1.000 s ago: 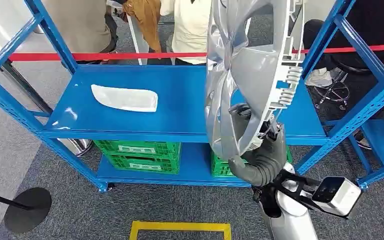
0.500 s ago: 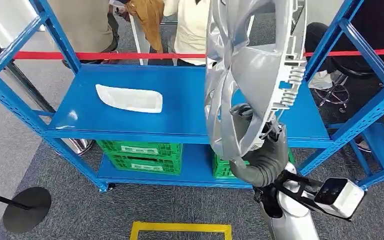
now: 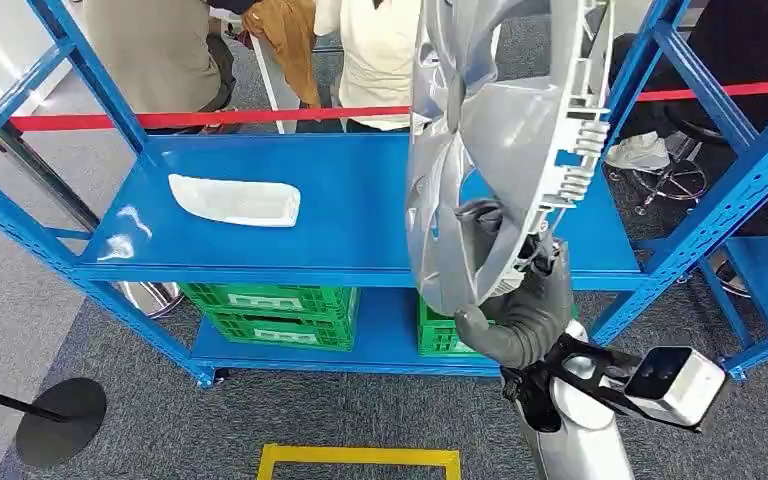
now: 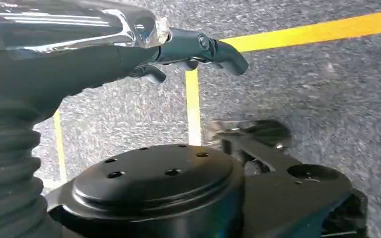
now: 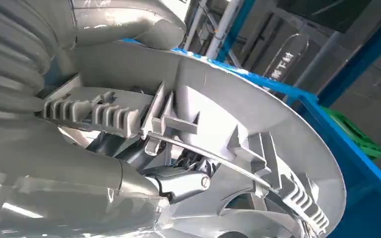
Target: Take the parts from the cabinet and place them on the table.
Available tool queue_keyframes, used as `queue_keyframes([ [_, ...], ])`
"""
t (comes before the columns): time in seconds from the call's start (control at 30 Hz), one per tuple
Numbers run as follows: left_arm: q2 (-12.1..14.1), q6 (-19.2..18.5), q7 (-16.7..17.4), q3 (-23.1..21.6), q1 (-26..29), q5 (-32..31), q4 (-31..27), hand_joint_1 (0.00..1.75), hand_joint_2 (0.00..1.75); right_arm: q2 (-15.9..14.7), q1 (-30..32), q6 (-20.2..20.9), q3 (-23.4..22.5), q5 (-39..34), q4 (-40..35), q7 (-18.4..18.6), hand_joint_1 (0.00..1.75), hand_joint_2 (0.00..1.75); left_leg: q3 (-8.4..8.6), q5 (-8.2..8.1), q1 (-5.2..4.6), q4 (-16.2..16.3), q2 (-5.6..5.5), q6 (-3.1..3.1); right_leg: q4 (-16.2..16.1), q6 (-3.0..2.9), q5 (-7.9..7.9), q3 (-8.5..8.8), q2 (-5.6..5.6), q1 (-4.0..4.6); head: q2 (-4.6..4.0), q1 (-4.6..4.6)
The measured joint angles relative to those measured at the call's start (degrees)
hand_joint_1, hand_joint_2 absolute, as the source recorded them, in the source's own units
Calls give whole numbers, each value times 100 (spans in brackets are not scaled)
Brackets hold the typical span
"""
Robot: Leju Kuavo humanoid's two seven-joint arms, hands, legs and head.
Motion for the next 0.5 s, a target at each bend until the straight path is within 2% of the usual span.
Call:
queue_keyframes([
  [0.03,-6,0,22,0,3,-6,0,0,175,9,-1,0,7,0,0,9,175,175,158,174,-10,-248,2,33,0,-8,7,0,1,18,0,0],
  [0.1,-24,0,55,0,16,-26,0,0,175,31,-15,0,9,-2,0,9,175,175,632,618,-10,-1197,3,122,1,-9,19,7,5,42,0,2],
  [0.13,-26,0,79,0,35,-28,2,0,175,46,-24,0,7,-4,0,9,175,175,815,681,-21,-1590,0,158,-5,6,29,1,2,45,0,7],
  [0.17,-31,-2,81,0,56,-28,7,0,175,46,-38,-2,4,-11,0,9,175,175,832,665,-53,-1674,-1,161,16,44,60,-28,5,86,0,7],
  [0.23,-31,-9,90,2,71,-26,7,0,175,46,-38,-7,2,-18,0,9,175,175,800,638,-58,-1714,-4,166,12,120,128,-110,-10,78,0,9],
  [0.27,-33,-9,90,2,74,-26,7,0,175,46,-36,-7,2,-15,0,11,175,175,784,658,-59,-1709,-10,185,-9,152,168,-119,-21,75,0,9],
  [0.3,-44,-9,92,2,76,-26,9,0,175,46,-35,-7,4,-18,0,17,175,175,778,720,-26,-1765,0,239,-10,184,173,-139,-22,83,0,9],
  [0.33,-50,-9,94,4,76,-31,9,0,175,46,-38,-7,7,-18,0,17,175,175,753,761,-4,-1772,19,273,84,212,35,-183,-24,68,0,13],
  [0.37,-50,-9,94,7,76,-35,9,0,175,46,-49,-7,11,-17,0,15,175,175,720,790,-4,-1770,32,318,354,237,-213,-280,-23,66,0,39],
  [0.43,-46,-26,94,11,76,-46,9,0,175,44,-38,-7,20,-17,0,17,175,175,646,844,-13,-1767,56,346,1253,285,-710,-602,-22,64,0,37],
  [0.47,-46,-37,94,13,75,-52,7,0,175,39,-23,-9,24,-17,0,17,175,175,603,878,-21,-1763,64,348,1641,299,-851,-714,-22,64,0,39],
  [0.5,-44,-53,92,18,74,-55,7,0,175,37,-10,-11,28,-15,0,17,175,175,567,907,-26,-1763,67,348,1749,305,-851,-703,-23,63,0,35],
])
